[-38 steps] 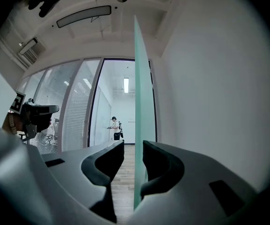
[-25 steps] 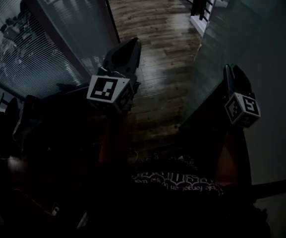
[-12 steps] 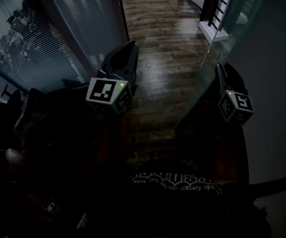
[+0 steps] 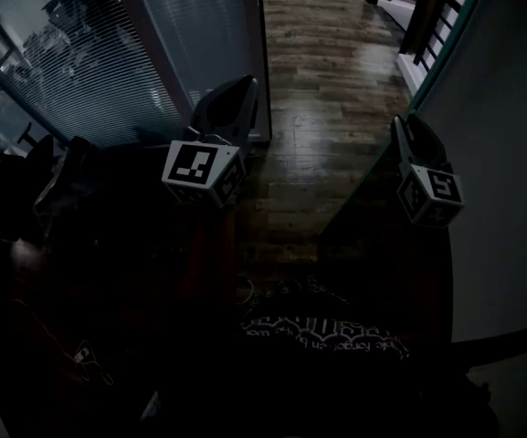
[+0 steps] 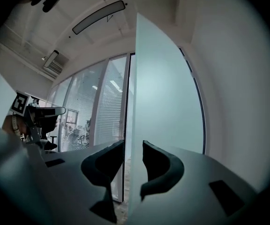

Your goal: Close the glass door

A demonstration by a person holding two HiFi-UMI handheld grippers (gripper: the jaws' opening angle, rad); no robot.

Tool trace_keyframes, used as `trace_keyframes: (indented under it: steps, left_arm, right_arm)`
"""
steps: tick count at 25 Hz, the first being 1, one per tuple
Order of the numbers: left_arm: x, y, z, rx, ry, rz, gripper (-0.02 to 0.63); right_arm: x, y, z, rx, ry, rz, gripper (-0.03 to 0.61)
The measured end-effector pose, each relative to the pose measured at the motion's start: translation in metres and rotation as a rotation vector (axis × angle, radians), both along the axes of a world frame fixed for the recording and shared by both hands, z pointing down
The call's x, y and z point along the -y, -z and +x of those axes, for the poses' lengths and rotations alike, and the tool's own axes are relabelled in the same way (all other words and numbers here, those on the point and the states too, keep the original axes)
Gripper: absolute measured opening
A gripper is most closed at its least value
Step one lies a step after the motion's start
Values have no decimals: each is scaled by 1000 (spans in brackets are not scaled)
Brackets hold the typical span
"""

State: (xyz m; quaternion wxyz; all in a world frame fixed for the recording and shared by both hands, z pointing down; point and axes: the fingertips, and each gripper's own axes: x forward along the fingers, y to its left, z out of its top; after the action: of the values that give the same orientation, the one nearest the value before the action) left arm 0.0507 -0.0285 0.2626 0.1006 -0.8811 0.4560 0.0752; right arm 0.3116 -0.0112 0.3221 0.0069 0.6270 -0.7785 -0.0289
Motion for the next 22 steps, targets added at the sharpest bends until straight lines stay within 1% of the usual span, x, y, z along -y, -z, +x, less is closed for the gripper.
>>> trace_keyframes:
  steps: [10, 19, 22]
  left_arm:
    - [28, -3, -22, 14, 108, 4, 2]
    - [42, -20, -29, 14, 180, 15, 2]
    - [59, -11, -36, 11, 214, 8, 2]
  right_arm:
    - [44, -6, -44, -18, 142, 26, 110]
    - [71, -21, -76, -26, 266, 41, 110]
    - [94, -15, -91, -34, 312, 31, 110]
